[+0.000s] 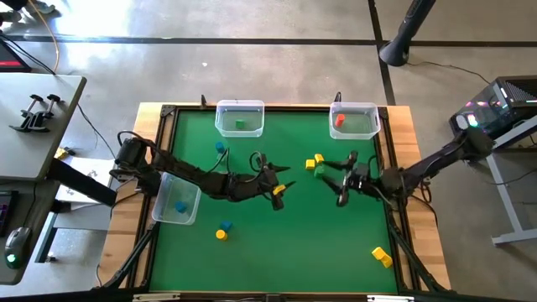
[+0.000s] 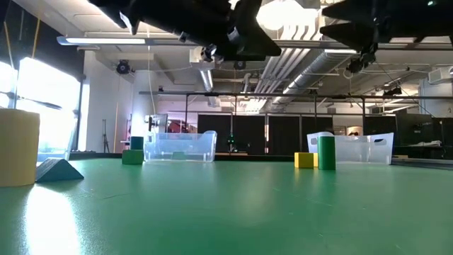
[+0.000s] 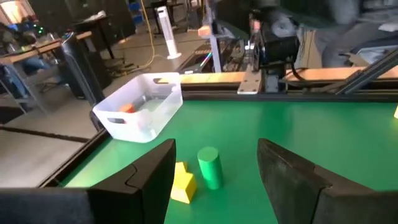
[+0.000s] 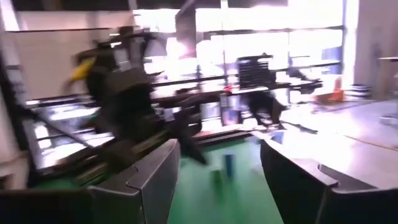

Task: Sort blocks by size
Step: Put the green cylindrical block into the top right transparent bin

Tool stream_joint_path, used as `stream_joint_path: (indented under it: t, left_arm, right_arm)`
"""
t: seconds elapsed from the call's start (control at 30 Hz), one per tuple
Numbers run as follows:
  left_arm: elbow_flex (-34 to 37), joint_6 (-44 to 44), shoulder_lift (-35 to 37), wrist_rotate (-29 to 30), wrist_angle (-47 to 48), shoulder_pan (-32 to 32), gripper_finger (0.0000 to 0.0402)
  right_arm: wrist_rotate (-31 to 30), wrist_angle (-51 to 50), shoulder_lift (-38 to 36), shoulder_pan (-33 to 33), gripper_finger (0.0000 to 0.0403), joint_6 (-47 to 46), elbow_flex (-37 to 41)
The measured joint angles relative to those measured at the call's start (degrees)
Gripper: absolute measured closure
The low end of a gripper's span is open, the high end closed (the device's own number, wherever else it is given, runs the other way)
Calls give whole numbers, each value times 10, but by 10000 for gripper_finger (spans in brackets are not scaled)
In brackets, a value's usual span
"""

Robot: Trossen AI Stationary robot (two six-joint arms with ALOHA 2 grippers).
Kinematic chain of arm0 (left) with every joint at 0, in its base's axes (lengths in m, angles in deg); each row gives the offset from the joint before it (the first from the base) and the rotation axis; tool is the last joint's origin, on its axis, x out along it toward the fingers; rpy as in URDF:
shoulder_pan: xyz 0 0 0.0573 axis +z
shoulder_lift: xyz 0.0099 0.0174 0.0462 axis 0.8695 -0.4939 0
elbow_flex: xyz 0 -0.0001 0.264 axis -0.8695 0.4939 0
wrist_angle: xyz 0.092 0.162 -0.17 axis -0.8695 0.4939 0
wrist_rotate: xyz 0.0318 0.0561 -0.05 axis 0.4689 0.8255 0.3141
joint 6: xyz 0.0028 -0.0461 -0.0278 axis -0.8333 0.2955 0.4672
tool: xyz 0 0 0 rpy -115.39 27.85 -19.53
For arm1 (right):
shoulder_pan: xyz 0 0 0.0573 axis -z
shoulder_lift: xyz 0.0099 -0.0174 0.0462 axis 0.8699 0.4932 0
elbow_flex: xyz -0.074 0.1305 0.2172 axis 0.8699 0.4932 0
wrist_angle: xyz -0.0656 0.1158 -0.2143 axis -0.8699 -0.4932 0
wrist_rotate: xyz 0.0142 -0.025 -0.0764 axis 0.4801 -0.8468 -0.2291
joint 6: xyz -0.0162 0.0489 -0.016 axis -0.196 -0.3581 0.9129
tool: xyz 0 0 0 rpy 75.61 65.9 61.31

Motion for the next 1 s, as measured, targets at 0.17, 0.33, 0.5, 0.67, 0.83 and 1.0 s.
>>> stream_joint_path:
  t: [0.17,0.33,0.5,0.67,0.83,1.0]
  left_arm:
    - [0,5,0,1,3,7,191]
    - [0,5,0,1,7,7,191]
    - [0,5,0,1,14,7,191]
    - [0,5,0,1,15,7,191]
    - [0,5,0,1,18,7,191]
    - [0,9,0,1,25,7,191]
  right_arm:
    - [-40,-83,-61,84,179,-42,0]
    - [-37,-263,-124,172,179,-97,-13]
    - [78,-572,-138,263,179,-205,-96]
    - [192,-734,-107,328,179,-222,-163]
    - [331,-815,-58,367,179,-184,-204]
    - [403,-825,-9,375,179,-93,-215]
